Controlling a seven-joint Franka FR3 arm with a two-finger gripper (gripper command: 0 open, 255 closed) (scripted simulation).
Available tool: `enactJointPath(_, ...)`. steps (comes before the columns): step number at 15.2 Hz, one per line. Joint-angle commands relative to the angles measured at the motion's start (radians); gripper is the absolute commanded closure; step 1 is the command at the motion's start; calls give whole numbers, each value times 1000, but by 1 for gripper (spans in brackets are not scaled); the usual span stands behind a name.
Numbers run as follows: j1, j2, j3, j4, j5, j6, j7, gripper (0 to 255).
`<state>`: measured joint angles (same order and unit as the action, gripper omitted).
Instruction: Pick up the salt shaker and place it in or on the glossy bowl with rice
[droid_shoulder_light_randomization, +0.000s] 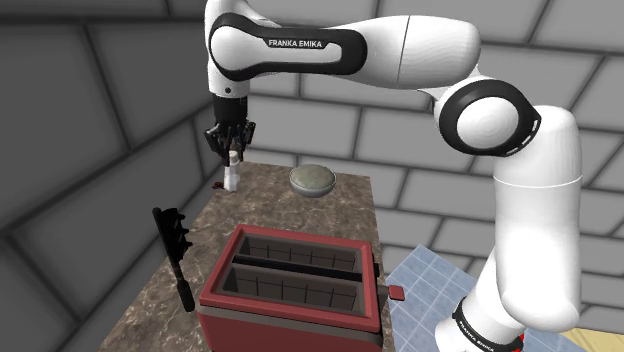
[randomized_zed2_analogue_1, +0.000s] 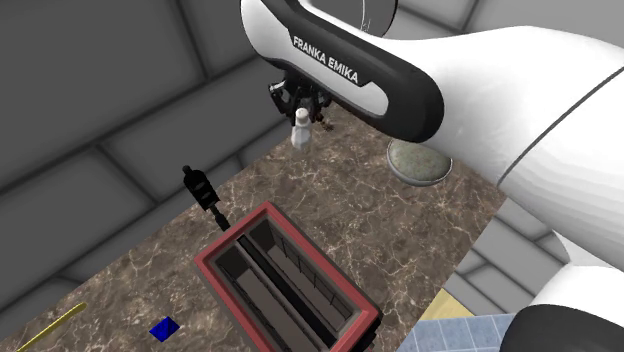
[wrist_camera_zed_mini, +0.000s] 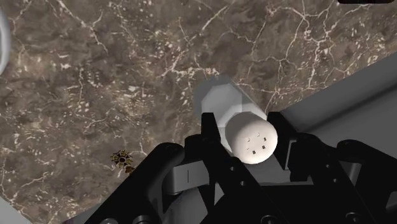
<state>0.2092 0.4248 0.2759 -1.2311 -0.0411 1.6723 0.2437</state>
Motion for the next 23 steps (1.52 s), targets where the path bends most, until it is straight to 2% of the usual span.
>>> enactJointPath(1,-36,-38,-8,-53,13,14,-40,255)
enactJointPath(6,-121,-106,-36,-129,42,18,-148,255)
enactJointPath(12,-213,-151,-77,-166,65,3,-279,255)
enactJointPath(18,-298,-158,-123,-149,79,-28,-408,255)
enactJointPath(23,-367,-133,-161,-93,86,-67,-513,255)
